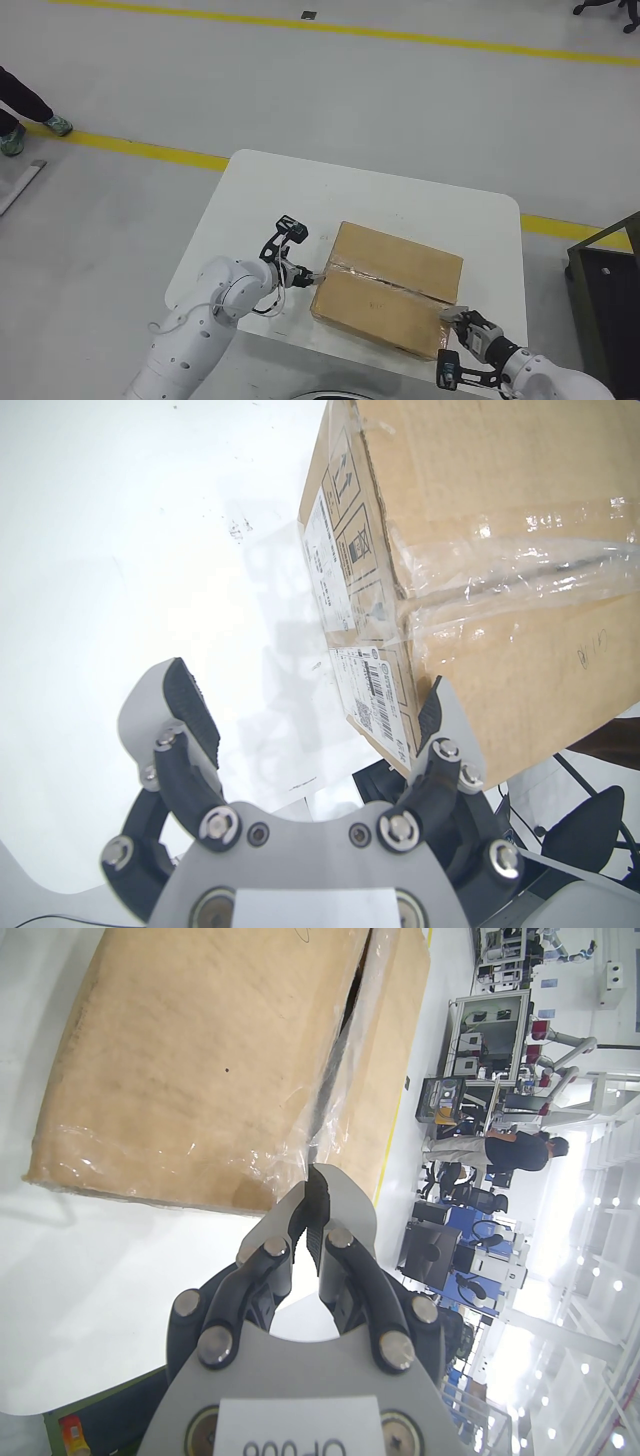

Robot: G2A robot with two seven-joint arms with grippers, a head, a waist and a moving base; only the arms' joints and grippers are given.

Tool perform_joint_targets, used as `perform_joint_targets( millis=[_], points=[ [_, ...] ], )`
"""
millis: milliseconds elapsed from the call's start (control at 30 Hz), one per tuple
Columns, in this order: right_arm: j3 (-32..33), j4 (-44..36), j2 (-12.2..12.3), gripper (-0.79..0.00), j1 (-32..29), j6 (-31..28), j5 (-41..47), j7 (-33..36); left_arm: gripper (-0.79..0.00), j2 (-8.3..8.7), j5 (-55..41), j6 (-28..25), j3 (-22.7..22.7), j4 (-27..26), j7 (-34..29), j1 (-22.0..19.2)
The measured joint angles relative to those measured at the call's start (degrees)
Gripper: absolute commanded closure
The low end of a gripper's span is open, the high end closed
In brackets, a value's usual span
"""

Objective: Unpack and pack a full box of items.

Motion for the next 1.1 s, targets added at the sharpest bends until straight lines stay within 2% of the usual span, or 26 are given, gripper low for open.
perform_joint_targets(
  millis=[433,467,500,533,567,600,667,833,1100],
  points=[
    [-0.7,1.5,-0.1,0.000,1.0,-0.6,-0.1,0.2,-0.785,0.56,-2.3,-0.9,-2.0,-7.0,-1.0,0.9],
    [-0.7,1.7,-0.1,0.000,1.1,-0.6,0.0,0.3,-0.720,0.57,-3.0,-1.1,-2.2,-7.9,-0.8,0.8],
    [-0.7,1.7,-0.1,0.000,1.1,-0.6,0.1,0.4,-0.502,0.56,-3.7,-1.2,-2.2,-8.6,-0.7,0.7],
    [-0.7,1.8,-0.2,0.000,1.2,-0.7,0.1,0.4,-0.379,0.55,-4.2,-1.5,-2.2,-9.3,-0.7,0.5],
    [-0.8,1.8,-0.2,0.000,1.2,-0.7,0.2,0.5,-0.296,0.50,-4.8,-1.9,-2.1,-10.0,-0.6,0.0],
    [-0.8,1.9,-0.2,0.000,1.3,-0.7,0.3,0.6,-0.160,0.44,-5.3,-2.3,-1.8,-10.4,-0.5,-0.4],
    [-0.8,1.9,-0.2,0.000,1.4,-0.8,0.6,0.8,0.000,0.25,-6.7,-3.1,-1.0,-10.5,-0.5,-1.5],
    [-0.9,1.9,-0.3,0.000,1.5,-0.9,0.9,0.8,0.000,-0.49,-9.1,-5.1,2.7,-8.4,-0.5,-4.5],
    [-0.2,1.4,-0.3,0.000,0.8,-0.6,1.0,0.6,0.000,-1.86,-9.0,-7.8,8.6,-1.3,1.9,-9.4]
  ],
)
